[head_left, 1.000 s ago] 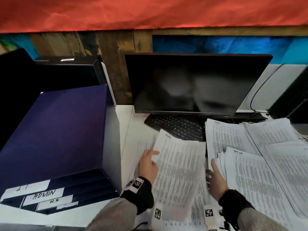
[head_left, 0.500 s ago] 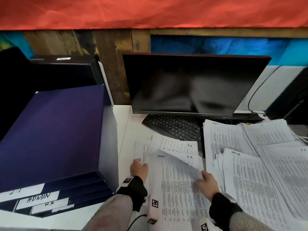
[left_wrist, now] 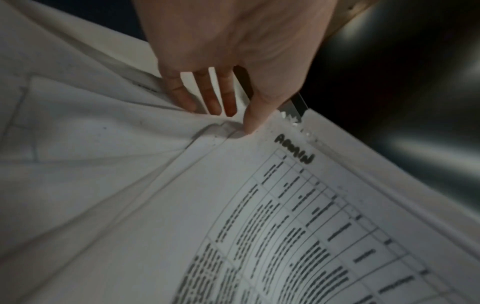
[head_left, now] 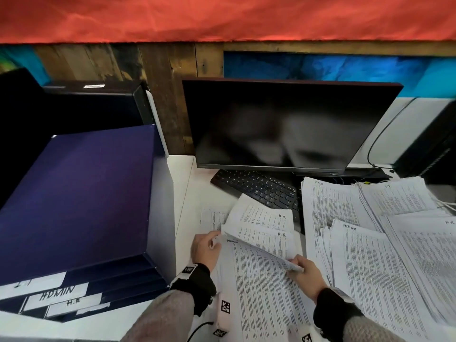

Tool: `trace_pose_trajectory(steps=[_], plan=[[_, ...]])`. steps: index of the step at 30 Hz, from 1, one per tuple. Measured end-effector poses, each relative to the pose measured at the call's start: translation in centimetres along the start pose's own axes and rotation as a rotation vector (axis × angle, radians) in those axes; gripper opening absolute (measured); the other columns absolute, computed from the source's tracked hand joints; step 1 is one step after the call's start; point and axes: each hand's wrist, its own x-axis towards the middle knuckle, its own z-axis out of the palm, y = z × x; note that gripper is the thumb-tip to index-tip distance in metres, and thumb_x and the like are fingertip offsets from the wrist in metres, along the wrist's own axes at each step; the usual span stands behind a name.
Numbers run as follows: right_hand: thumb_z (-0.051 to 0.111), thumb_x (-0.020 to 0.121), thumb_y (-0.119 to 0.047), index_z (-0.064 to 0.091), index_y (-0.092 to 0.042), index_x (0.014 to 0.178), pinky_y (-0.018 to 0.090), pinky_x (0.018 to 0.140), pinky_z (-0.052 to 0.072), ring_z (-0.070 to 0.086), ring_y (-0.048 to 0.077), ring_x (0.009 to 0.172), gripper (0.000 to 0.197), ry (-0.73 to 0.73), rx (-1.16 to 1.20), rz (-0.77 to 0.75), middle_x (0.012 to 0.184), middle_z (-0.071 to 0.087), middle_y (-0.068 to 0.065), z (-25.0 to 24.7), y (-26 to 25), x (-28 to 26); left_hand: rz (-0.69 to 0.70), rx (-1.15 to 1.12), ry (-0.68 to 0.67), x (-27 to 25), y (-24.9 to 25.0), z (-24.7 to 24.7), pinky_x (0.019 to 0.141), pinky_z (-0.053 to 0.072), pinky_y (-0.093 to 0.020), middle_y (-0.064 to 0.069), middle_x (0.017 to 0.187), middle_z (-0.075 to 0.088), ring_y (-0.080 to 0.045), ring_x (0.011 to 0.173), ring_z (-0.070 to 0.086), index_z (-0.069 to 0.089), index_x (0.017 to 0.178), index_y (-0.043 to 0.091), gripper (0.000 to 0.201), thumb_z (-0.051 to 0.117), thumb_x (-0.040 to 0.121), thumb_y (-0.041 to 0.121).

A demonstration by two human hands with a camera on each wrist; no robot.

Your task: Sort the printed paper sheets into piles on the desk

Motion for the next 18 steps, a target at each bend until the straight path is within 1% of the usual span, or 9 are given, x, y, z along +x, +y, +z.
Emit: trace_pose_trajectory(steps=[1,3,5,7,9,11,13,15,18], plan=[[0.062,0.077,0.009,0.042,-0.015,0.061,0.025,0.062,0.039,0.053,0.015,0.069,0.036,0.001,-0.002,0.001,0.077,0.064,-0.003,0.0,0.1,0.1,0.042,-0.006,-0.009,-0.4,0.0,0.1,0.089,0.044,-0.027,0.002,0.091,0.049,-0.026,0.095,0.054,0.068,0.108,0.019,0.033,0.062,0.083,-0.002],[0.062,0.077,0.010,0.042,-0.014,0.061,0.025,0.063,0.041,0.055,0.015,0.070,0.036,0.001,-0.010,0.005,0.079,0.065,-0.005,0.0,0.2,0.1,0.102,0.001,-0.049,-0.9,0.0,0.3,0.093,0.041,-0.024,0.002,0.112,0.051,-0.023,0.110,0.052,0.065,0.107,0.027,0.036,0.062,0.084,-0.001],[0.062,0.077,0.011,0.042,-0.014,0.061,0.026,0.064,0.042,0.058,0.018,0.073,0.035,0.004,-0.012,-0.001,0.083,0.067,-0.005,-0.1,0.3,0.2,0.170,0.048,-0.066,-1.3,-0.1,0.4,0.107,0.036,-0.033,0.005,0.132,0.046,-0.019,0.125,0.044,0.065,0.112,0.031,0.041,0.061,0.085,0.001],[0.060,0.078,0.010,0.043,-0.013,0.061,0.028,0.065,0.043,0.059,0.020,0.076,0.033,0.001,-0.023,-0.001,0.088,0.070,-0.002,-0.1,0.4,0.3,0.238,0.148,-0.107,-1.7,0.1,0.3,0.113,0.030,-0.040,0.007,0.146,0.036,-0.016,0.132,0.036,0.062,0.119,0.038,0.047,0.060,0.087,0.004],[0.059,0.079,0.009,0.044,-0.012,0.062,0.028,0.064,0.044,0.060,0.020,0.077,0.031,-0.008,-0.022,-0.003,0.090,0.070,-0.001,-0.1,0.4,0.3,0.290,0.255,-0.148,-2.1,0.3,0.2,0.115,0.026,-0.042,0.010,0.151,0.030,-0.015,0.136,0.031,0.059,0.119,0.047,0.051,0.060,0.088,0.007],[0.059,0.079,0.009,0.045,-0.011,0.064,0.029,0.063,0.044,0.059,0.020,0.075,0.028,-0.010,-0.016,-0.004,0.087,0.069,-0.001,0.0,0.3,0.3,0.326,0.310,-0.146,-2.5,0.5,0.2,0.116,0.021,-0.042,0.012,0.152,0.027,-0.014,0.138,0.024,0.063,0.114,0.048,0.047,0.061,0.088,0.009],[0.059,0.079,0.009,0.045,-0.009,0.065,0.028,0.063,0.043,0.057,0.019,0.073,0.026,-0.008,-0.002,0.002,0.084,0.068,0.000,0.0,0.3,0.1,0.350,0.353,-0.130,-2.7,0.5,0.2,0.116,0.016,-0.040,0.014,0.151,0.027,-0.013,0.139,0.020,0.067,0.106,0.048,0.041,0.063,0.086,0.012],[0.060,0.078,0.010,0.047,-0.007,0.066,0.026,0.065,0.044,0.060,0.019,0.078,0.025,-0.004,0.017,0.005,0.089,0.069,0.000,0.0,0.3,0.0,0.347,0.358,-0.147,-2.7,0.5,0.2,0.115,0.016,-0.039,0.015,0.149,0.032,-0.013,0.137,0.024,0.069,0.100,0.047,0.037,0.063,0.086,0.013],[0.061,0.078,0.008,0.046,-0.009,0.065,0.028,0.066,0.045,0.061,0.021,0.079,0.026,-0.005,0.024,0.015,0.091,0.070,0.001,0.0,0.5,0.0,0.270,0.295,-0.228,-2.7,0.7,-0.1,0.115,0.021,-0.039,0.012,0.144,0.040,-0.014,0.134,0.034,0.071,0.095,0.043,0.031,0.063,0.087,0.014]])
